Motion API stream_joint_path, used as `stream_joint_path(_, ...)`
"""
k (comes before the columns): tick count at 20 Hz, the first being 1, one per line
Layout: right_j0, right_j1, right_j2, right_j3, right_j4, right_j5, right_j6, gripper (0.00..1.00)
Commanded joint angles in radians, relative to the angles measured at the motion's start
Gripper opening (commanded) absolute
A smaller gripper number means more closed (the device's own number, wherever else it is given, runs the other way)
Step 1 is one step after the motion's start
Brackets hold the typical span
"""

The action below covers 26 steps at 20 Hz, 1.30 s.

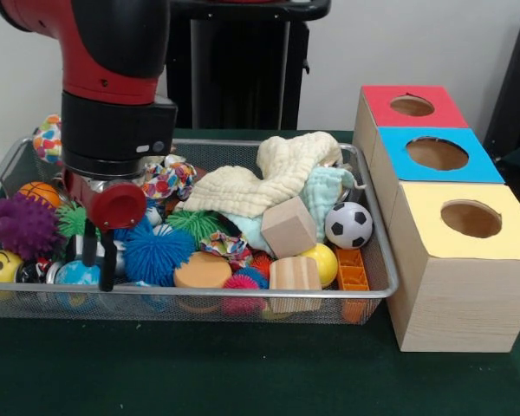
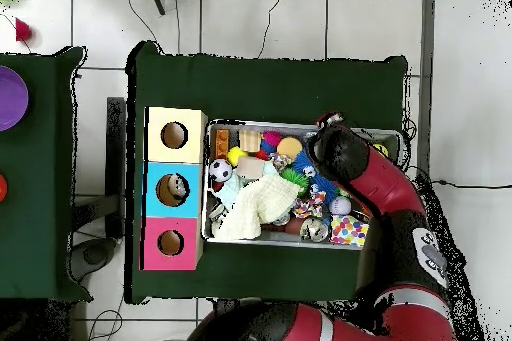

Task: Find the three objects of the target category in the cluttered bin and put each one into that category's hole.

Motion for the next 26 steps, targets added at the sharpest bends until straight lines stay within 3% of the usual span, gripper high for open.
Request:
stream_joint_path(1,-0.024,0.02,0.113,0.1,0.001,-0.037,0.155,1.0)
stream_joint_path(18,-0.048,0.038,0.163,0.144,0.005,-0.078,0.164,1.0)
stream_joint_path(26,-0.038,0.012,0.136,0.169,0.003,-0.06,0.162,1.0)
